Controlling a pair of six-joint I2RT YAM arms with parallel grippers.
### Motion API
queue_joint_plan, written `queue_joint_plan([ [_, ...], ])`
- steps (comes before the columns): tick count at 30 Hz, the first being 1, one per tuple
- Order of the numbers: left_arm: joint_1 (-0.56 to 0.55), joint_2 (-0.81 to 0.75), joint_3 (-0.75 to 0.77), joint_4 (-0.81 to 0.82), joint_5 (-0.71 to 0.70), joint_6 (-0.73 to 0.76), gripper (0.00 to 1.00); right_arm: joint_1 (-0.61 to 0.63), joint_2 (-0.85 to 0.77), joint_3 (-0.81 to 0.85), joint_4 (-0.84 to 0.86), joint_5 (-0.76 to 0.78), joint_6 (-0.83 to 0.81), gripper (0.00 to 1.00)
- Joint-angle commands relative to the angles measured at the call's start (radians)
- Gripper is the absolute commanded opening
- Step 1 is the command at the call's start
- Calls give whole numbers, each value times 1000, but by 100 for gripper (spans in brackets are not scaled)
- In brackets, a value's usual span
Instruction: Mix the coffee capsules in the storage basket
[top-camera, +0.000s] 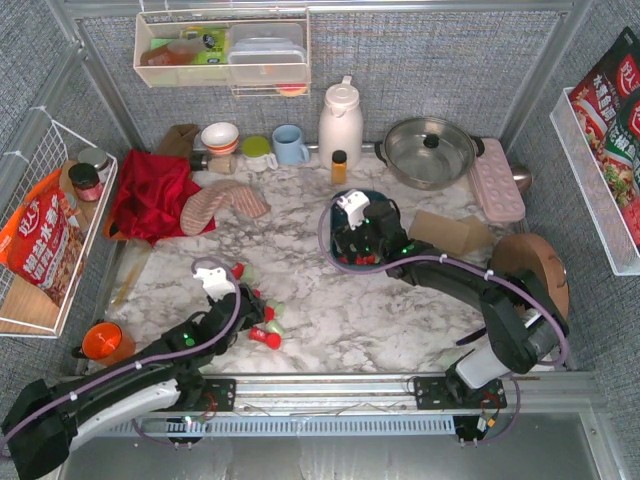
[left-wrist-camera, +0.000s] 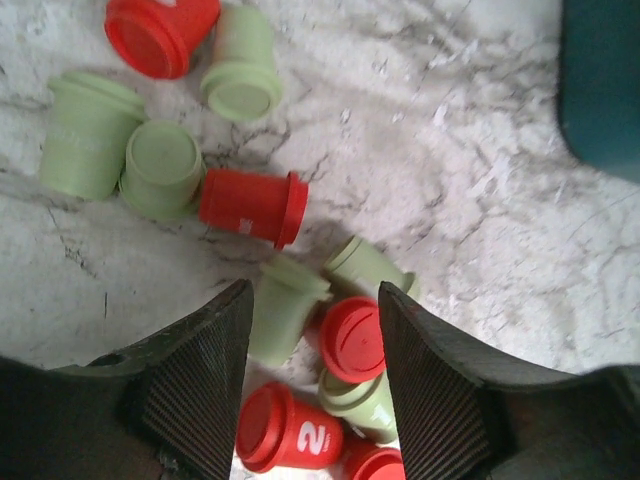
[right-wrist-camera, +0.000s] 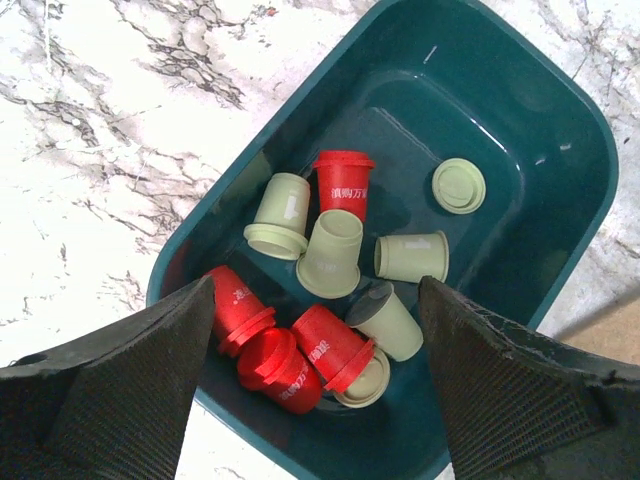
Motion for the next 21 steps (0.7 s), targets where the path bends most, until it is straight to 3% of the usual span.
queue_joint_plan([
  [1, 1, 25, -25, -20, 82, -8, 61, 0, -18, -13, -15, -23, 17, 86],
  [13, 28, 152, -42, 55, 119, 38, 49, 0, -27, -4, -44, -50, 27, 86],
  [21, 30, 79, 45, -87, 72, 27, 53, 0, -15, 4, -57, -69, 23, 86],
])
